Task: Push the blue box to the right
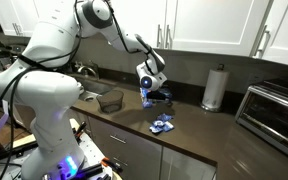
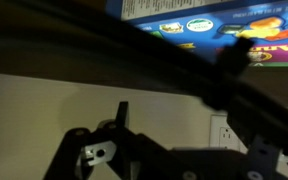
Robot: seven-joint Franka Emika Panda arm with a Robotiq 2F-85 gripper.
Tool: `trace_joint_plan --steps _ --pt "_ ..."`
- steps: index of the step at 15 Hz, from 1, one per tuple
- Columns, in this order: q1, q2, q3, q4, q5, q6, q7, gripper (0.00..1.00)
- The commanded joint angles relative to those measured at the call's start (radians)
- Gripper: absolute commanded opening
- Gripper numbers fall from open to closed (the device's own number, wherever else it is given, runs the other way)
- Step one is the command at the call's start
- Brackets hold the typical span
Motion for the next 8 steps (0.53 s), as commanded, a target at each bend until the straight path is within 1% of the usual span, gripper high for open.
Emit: trace_joint_plan --steps 1,4,8 --pt "-0.048 0.046 0.022 0.055 0.000 -0.038 0.000 1.00" --pt "-0.087 0.064 0.048 0.079 0.000 -0.058 0.000 1.00" --pt "-0.112 0.109 0.066 0.130 0.000 -0.061 0.000 1.00"
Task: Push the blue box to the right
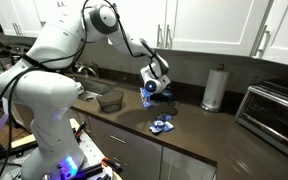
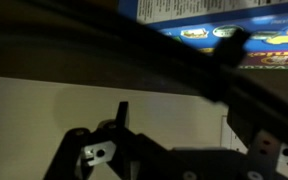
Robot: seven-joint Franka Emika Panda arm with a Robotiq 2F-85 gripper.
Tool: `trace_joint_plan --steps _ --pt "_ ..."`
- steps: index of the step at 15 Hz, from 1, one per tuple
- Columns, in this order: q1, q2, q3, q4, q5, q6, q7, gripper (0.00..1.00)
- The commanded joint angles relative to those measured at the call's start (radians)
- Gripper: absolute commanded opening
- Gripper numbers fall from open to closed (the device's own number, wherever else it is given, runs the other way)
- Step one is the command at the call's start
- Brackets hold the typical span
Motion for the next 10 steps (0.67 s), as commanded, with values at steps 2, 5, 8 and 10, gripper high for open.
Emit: trace_joint_plan --steps 2,5,8,10 --pt "-0.027 0.067 0.018 0.086 0.000 0.008 0.000 1.00" --pt "-0.007 0.118 -0.011 0.147 -0.001 0.038 0.000 1.00" --pt "0.000 0.164 -0.035 0.209 -0.001 0.066 0.000 1.00" --pt "0.007 0.190 -0.055 0.247 -0.002 0.102 0.000 1.00"
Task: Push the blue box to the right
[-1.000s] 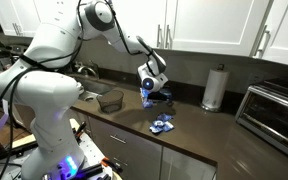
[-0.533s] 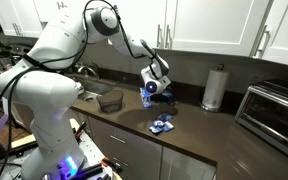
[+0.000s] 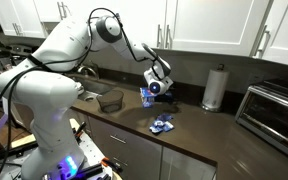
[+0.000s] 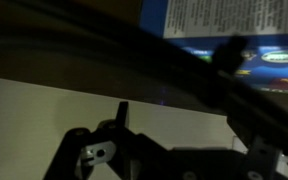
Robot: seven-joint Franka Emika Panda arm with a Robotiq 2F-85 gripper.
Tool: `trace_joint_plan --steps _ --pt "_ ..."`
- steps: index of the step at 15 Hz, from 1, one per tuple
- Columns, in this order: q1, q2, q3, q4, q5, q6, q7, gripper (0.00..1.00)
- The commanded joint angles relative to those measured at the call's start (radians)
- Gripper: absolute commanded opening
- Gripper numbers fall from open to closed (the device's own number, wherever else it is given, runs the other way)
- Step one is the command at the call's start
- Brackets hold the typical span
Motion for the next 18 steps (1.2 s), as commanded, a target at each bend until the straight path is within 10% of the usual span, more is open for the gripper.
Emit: trace_joint_plan --steps 1,18 --pt "0.018 0.062 -0.041 0.090 0.000 0.076 0.000 1.00" --pt "-0.014 0.176 -0.027 0.269 -0.001 0.326 0.000 1.00"
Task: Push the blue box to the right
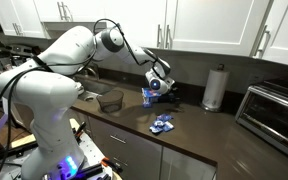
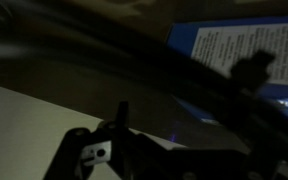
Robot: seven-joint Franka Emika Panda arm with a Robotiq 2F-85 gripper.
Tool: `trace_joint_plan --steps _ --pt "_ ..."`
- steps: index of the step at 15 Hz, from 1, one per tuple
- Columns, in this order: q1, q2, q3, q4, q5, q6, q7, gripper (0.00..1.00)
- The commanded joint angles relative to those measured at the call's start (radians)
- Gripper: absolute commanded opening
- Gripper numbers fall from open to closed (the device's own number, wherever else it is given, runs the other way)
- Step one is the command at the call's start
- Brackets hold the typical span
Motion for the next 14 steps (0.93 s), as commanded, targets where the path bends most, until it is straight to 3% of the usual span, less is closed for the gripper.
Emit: trace_joint_plan --steps 1,8,14 --pt "-0.017 0.019 -0.010 0.026 0.000 0.074 0.007 1.00" --pt "0.002 0.000 -0.063 -0.061 0.000 0.052 0.084 1.00" --pt "0.036 -0.002 -0.163 -0.130 0.000 0.047 0.194 1.00"
